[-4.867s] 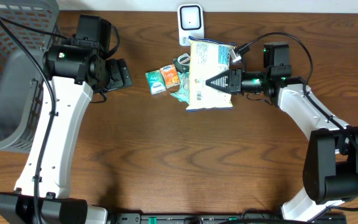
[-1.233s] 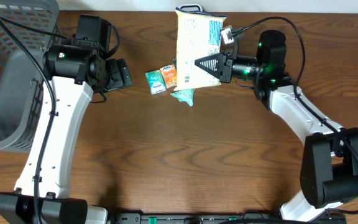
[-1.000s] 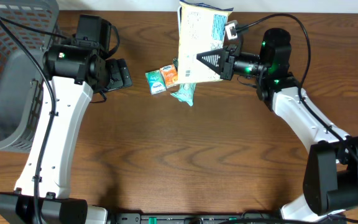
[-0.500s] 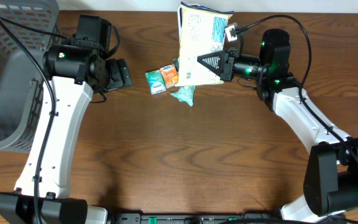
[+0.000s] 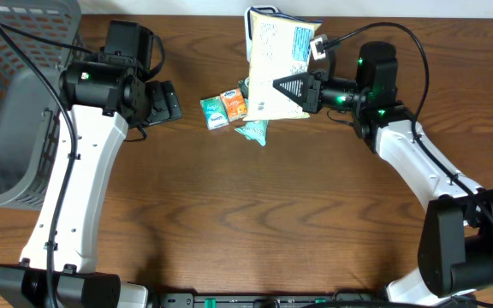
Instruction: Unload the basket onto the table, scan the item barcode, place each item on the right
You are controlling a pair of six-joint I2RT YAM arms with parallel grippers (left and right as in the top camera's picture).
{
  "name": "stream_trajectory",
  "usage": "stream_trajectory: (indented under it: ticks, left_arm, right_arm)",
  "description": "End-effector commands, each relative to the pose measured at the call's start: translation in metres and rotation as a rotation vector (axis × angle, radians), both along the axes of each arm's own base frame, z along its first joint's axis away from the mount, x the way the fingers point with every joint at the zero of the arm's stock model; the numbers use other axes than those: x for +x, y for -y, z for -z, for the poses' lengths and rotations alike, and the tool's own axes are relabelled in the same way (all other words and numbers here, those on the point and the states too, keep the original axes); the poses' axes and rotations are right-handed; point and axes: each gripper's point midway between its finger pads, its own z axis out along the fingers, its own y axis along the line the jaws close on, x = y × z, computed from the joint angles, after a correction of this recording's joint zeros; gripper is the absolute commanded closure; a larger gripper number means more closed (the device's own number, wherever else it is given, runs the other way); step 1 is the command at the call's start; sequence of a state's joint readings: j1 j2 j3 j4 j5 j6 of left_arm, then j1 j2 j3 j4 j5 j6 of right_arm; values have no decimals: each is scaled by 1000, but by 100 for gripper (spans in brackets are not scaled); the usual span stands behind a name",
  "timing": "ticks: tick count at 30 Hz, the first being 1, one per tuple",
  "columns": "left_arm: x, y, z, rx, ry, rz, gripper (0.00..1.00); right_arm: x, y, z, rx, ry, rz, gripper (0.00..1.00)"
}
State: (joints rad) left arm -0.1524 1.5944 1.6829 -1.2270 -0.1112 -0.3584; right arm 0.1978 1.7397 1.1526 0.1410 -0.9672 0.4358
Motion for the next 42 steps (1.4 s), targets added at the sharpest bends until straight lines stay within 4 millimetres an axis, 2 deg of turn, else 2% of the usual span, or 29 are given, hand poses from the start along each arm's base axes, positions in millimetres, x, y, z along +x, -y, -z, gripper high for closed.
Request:
stream_trajectory:
  ticks: [1, 5, 7, 8, 11, 15, 18, 20, 28, 30, 32, 34, 35, 37, 39, 40, 42]
  left_arm:
    - [0, -3, -5, 14, 13, 2, 2]
    - [0, -3, -5, 14, 13, 2, 2]
    - [0, -3, -5, 14, 13, 2, 2]
    - [0, -3, -5, 14, 13, 2, 2]
    - [0, -3, -5, 14, 13, 2, 2]
    - [0, -3, -5, 14, 13, 2, 2]
    - [0, -3, -5, 14, 13, 2, 2]
    - [0, -3, -5, 14, 13, 2, 2]
    - [0, -3, -5, 14, 13, 2, 3]
    - [0, -3, -5, 14, 13, 2, 2]
    - [0, -3, -5, 14, 13, 2, 2]
    - [0, -3, -5, 14, 13, 2, 2]
    - [0, -3, -5, 14, 13, 2, 2]
    - [0, -3, -5, 14, 13, 2, 2]
    - [0, -3, -5, 14, 13, 2, 2]
    - [0, -3, -5, 14, 13, 2, 3]
    - [0, -3, -5, 14, 13, 2, 2]
  right_arm:
    - [14, 12, 3, -106, 53, 115, 99]
    - [21, 35, 25, -278, 14, 230, 98]
    - [25, 63, 38, -511, -12, 328, 99]
    - [25, 69, 39, -566, -13, 344, 99]
    - [21, 106, 35, -885, -11, 449, 99]
    - [7, 157, 33, -1259, -17, 631, 99]
    - [-11, 170, 47, -1384, -57, 621, 99]
    - [-20, 177, 63, -1424, -89, 601, 99]
    - [-50, 188, 126, -1484, -180, 556, 99]
    - [-54, 188, 133, -1482, -190, 552, 99]
    - [-55, 180, 138, -1448, -198, 529, 98]
    - [-57, 163, 142, -1388, -203, 475, 85]
    - [-62, 147, 146, -1327, -220, 432, 79]
    - [-64, 131, 149, -1265, -233, 404, 76]
    - [-65, 117, 150, -1208, -235, 365, 62]
    - [-67, 103, 150, -1157, -237, 327, 53]
    - [-67, 91, 148, -1111, -236, 294, 44]
